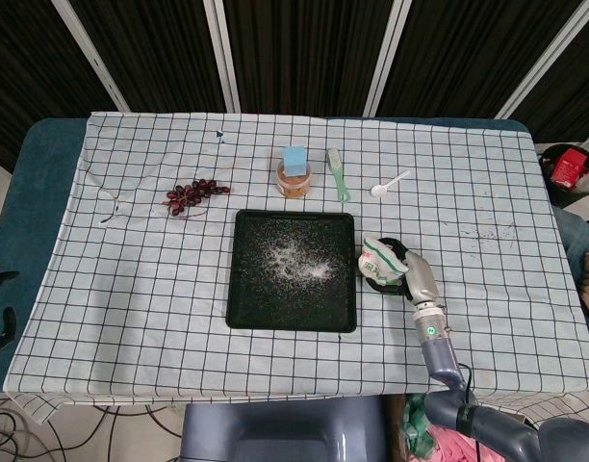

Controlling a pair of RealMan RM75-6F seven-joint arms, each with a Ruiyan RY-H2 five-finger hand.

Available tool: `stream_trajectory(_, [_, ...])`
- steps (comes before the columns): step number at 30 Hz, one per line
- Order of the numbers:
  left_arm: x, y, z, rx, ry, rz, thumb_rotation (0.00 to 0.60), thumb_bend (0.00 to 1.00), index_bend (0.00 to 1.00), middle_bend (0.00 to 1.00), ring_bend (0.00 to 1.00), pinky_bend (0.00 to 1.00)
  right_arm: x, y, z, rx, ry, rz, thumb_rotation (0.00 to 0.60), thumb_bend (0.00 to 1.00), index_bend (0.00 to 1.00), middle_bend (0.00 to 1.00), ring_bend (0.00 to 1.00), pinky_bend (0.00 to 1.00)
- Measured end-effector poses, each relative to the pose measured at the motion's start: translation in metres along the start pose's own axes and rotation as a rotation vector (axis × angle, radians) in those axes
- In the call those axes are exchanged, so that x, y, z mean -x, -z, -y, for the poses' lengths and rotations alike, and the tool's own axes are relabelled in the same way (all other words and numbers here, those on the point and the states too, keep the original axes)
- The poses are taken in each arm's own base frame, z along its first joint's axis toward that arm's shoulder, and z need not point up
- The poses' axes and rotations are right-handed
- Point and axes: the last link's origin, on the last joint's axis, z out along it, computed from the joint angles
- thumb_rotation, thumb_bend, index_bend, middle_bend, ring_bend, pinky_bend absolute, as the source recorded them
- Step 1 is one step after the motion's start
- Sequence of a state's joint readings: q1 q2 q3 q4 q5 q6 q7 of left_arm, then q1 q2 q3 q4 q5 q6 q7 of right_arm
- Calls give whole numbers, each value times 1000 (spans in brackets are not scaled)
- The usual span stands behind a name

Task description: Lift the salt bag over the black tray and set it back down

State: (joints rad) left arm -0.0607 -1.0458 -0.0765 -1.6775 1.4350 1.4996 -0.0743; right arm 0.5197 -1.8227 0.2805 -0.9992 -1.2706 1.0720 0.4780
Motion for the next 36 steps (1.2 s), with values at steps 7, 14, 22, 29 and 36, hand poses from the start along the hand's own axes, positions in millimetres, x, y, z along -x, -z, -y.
stream_trajectory(7, [0, 0, 0, 1, -2, -1, 600, 609, 220, 41, 0, 0, -1, 2, -2, 3, -3, -1, 600, 137, 289, 241, 329, 330])
stream_trajectory(14, [0, 0, 0, -4, -2, 2, 600, 609, 220, 41, 0, 0, -1, 3, -4, 10, -7, 5, 600, 136, 289, 241, 330, 330])
stream_trajectory(22, [0, -1, 0, -5, 0, 0, 600, 609, 220, 41, 0, 0, 4, 2, -5, 13, -3, 13, 600, 141, 293, 266, 356, 346])
stream_trajectory(29, [0, -1, 0, -6, 1, 0, 600, 609, 220, 41, 0, 0, 5, -1, -4, 13, -7, 11, 600, 182, 345, 305, 402, 377])
stream_trajectory(36, [-1, -1, 0, -8, 2, 0, 600, 610, 220, 41, 0, 0, 6, -2, -3, 2, -13, 8, 600, 293, 410, 372, 480, 452])
